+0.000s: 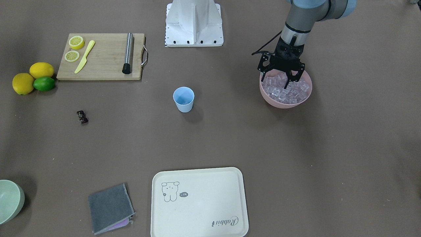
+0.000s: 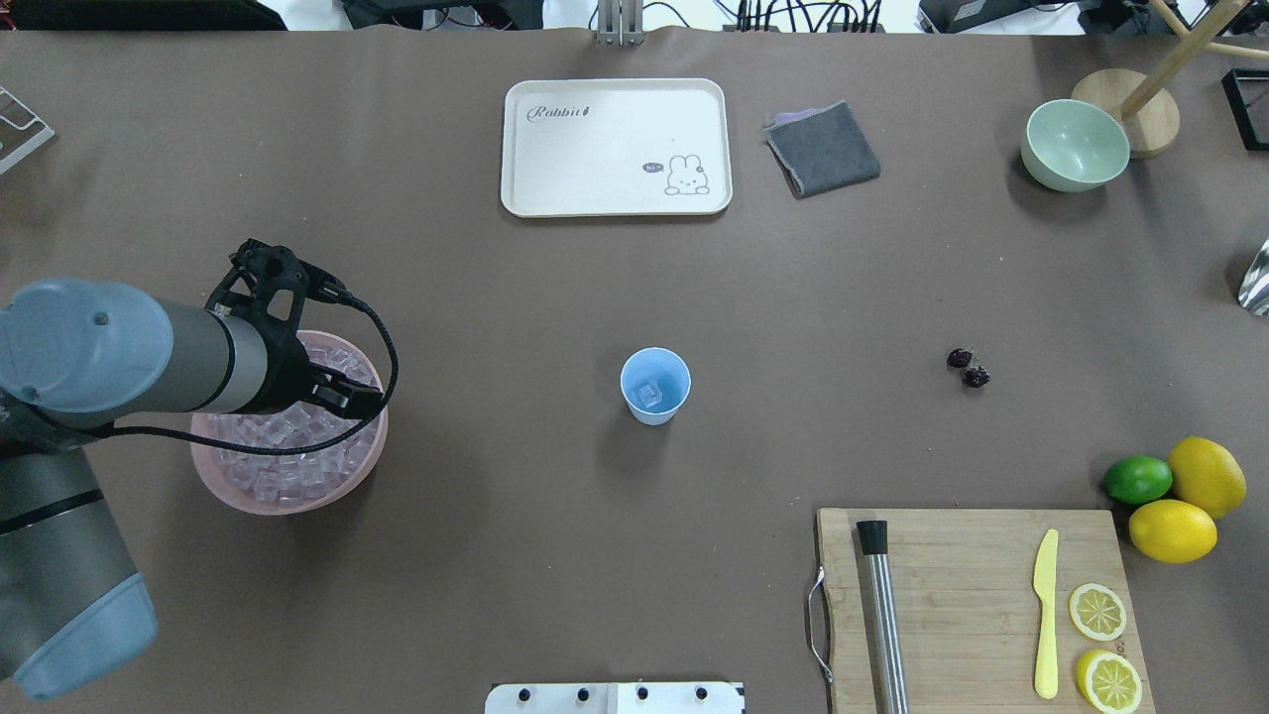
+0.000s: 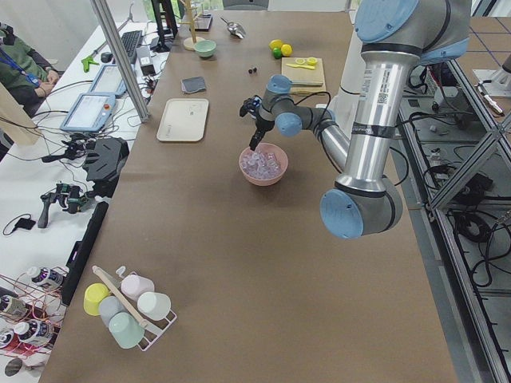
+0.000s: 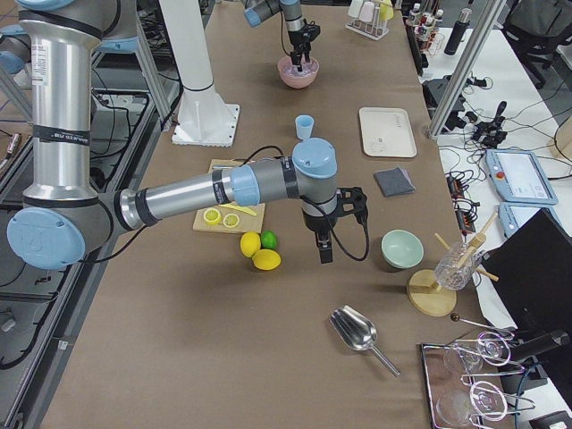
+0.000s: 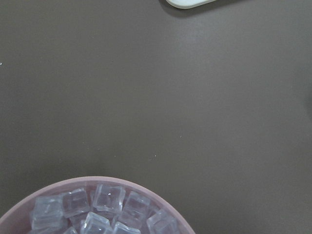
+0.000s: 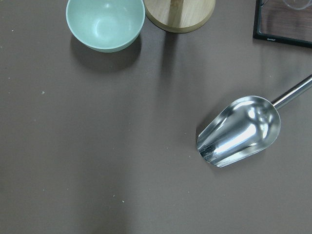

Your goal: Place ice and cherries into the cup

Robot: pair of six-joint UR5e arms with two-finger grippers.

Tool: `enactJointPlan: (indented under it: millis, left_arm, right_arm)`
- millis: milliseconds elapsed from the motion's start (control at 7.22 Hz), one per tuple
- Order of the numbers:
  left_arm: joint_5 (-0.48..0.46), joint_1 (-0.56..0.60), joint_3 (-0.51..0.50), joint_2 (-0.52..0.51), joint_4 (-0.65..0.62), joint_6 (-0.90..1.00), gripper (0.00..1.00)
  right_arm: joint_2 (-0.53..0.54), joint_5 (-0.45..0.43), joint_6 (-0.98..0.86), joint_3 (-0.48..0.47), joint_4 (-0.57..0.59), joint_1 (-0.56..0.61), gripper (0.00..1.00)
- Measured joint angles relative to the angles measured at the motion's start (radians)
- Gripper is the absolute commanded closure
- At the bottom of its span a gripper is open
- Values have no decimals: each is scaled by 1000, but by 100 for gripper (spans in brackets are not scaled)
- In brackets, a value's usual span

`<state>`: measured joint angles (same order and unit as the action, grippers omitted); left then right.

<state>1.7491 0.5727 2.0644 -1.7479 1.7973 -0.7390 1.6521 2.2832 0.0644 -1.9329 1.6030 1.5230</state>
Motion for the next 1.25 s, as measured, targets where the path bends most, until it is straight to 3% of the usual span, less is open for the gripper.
enactJointPlan:
  millis: [554, 1247]
  left_arm:
    - [1, -1, -27, 3, 2, 91, 37]
    - [-8, -4, -53, 2, 3, 95, 37]
  right_arm:
    - [0, 2, 0, 0, 0, -1, 0]
    - [0, 3, 0, 0, 0, -1, 0]
